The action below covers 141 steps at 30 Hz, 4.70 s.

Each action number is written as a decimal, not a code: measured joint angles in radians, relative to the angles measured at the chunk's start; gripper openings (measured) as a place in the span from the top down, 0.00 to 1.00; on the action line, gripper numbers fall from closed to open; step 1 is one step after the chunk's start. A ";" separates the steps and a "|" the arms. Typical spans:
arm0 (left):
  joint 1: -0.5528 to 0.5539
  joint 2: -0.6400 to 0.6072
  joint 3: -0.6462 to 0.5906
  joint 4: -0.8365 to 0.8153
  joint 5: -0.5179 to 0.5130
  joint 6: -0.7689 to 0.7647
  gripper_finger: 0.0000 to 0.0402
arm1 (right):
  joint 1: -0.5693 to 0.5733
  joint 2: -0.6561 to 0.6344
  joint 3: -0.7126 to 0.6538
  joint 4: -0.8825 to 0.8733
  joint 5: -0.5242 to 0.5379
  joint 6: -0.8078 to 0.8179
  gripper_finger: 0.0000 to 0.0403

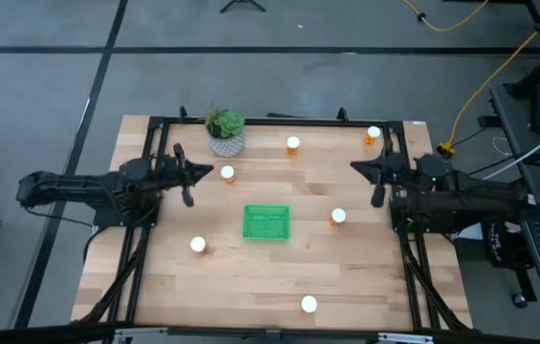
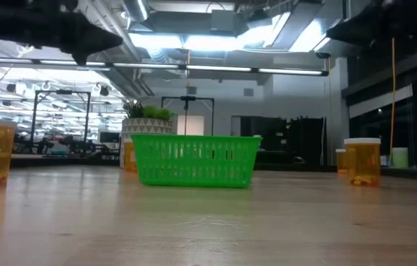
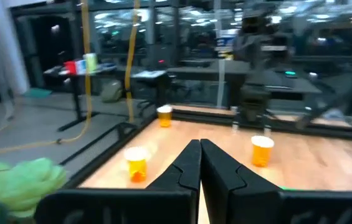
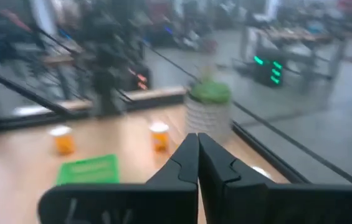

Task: Pick and place pill bottles into a basket
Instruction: Put the orange medicine bottle into the green bin

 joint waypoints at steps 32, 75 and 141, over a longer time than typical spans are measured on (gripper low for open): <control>0.192 0.205 0.069 0.079 0.268 0.042 0.99 | -0.022 0.472 0.324 -0.890 0.490 0.825 1.00; 0.192 0.205 0.068 0.074 0.253 0.099 0.99 | -0.354 0.579 0.163 -0.708 0.506 0.763 0.35; 0.192 0.432 0.068 0.275 0.245 0.170 0.98 | -0.731 0.945 -0.073 0.272 0.544 0.580 0.35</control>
